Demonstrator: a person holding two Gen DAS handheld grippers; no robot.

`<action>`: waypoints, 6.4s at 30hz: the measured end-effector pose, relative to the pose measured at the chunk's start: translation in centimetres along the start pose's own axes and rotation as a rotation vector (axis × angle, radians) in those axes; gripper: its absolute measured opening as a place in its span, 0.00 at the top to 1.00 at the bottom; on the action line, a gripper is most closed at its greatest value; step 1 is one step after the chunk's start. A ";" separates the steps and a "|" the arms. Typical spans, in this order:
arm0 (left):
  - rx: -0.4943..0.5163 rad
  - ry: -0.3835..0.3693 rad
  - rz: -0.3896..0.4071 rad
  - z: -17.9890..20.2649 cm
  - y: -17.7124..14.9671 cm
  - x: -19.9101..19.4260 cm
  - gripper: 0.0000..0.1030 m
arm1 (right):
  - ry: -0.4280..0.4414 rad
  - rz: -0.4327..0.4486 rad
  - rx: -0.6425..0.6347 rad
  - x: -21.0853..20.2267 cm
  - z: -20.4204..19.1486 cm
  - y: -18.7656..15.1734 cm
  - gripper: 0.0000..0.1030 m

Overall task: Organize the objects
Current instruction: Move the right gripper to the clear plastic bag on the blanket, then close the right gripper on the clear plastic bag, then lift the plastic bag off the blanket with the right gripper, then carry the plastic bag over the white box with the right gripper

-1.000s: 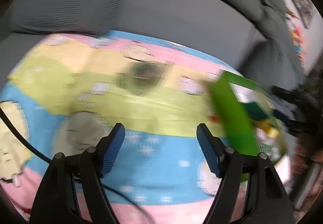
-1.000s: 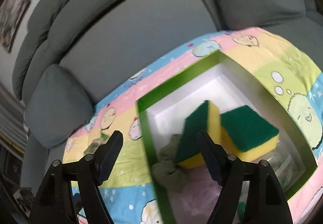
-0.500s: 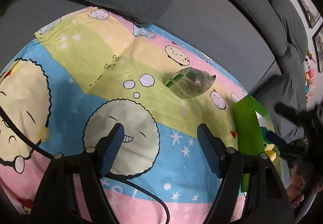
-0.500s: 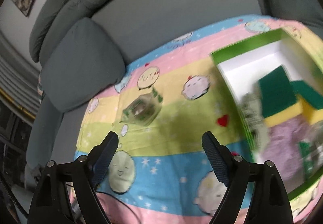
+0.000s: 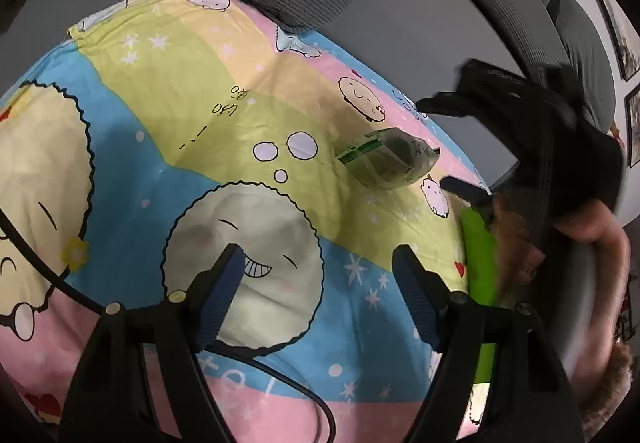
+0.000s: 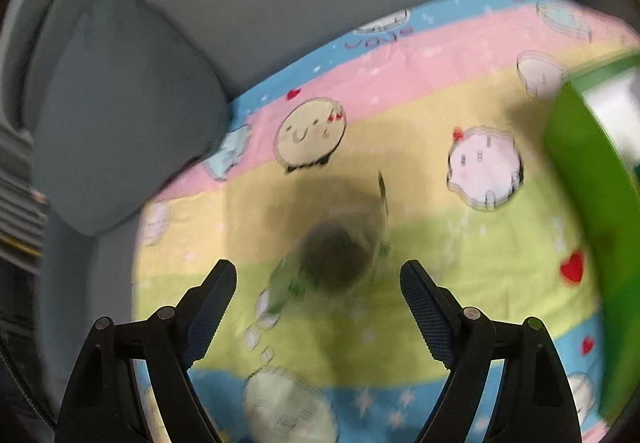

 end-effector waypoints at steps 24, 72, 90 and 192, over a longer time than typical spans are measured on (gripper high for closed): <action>-0.036 -0.161 -0.169 1.4 -1.7 2.3 0.21 | 0.122 -0.319 -0.078 -0.3 9.9 -7.9 0.40; 0.341 -0.213 -0.330 9.1 -9.2 7.3 0.46 | 0.099 -0.147 -0.049 -4.4 15.2 -11.0 0.44; 0.414 -0.194 -0.293 10.0 -9.5 6.3 0.53 | 0.170 -0.147 -0.061 -4.5 13.5 -11.8 0.44; 0.821 -0.291 -0.002 23.6 -11.4 0.0 0.54 | 0.364 0.370 -0.038 -19.9 19.8 -10.2 0.44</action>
Point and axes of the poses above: each gripper's, at about its wrist camera, not at the fingertips, and x roughly the way its jaws point, z to its right, y to its top, the point moved 5 cm from there along x, roughly the way its jaws point, and after that the axes turned 13 degrees about -y, right-handed, at the moved point
